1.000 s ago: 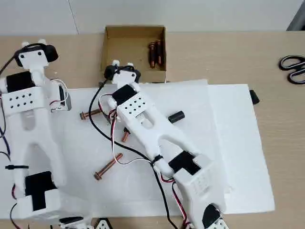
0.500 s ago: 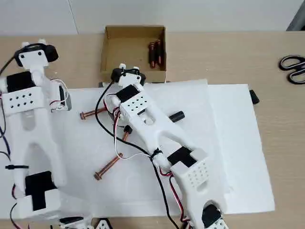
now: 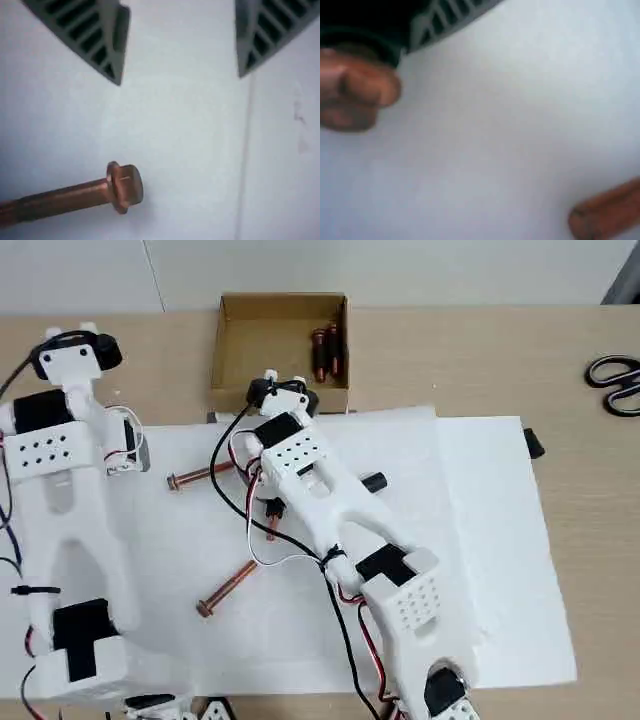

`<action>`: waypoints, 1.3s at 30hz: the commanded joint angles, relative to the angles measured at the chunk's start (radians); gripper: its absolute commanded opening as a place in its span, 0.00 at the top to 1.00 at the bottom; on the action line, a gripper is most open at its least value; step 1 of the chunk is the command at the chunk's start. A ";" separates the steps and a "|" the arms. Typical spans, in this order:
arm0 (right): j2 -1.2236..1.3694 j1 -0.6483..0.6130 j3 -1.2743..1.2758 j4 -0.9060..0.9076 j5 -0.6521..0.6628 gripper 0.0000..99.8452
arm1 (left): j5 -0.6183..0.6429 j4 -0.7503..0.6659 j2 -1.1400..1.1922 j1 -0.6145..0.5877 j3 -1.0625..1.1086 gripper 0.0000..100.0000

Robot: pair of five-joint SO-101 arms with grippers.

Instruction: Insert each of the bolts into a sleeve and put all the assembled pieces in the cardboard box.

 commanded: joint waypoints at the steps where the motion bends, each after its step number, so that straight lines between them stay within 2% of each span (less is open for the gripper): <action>1: -0.039 0.010 -0.041 -0.004 -0.002 1.00 | -0.006 -0.012 -0.055 -0.006 -0.015 0.86; 4: -0.113 0.008 -0.048 0.016 0.008 1.00 | -0.006 -0.012 -0.051 -0.006 -0.015 0.86; 23: -0.404 0.013 -0.048 0.099 0.318 1.00 | -0.006 -0.068 -0.057 -0.002 0.105 0.86; 33: -0.647 0.016 -0.044 0.217 0.327 1.00 | -0.006 -0.061 -0.057 0.000 0.105 0.86; 39: -0.690 0.093 -0.043 0.242 0.327 1.00 | -0.005 -0.063 -0.057 0.000 0.105 0.86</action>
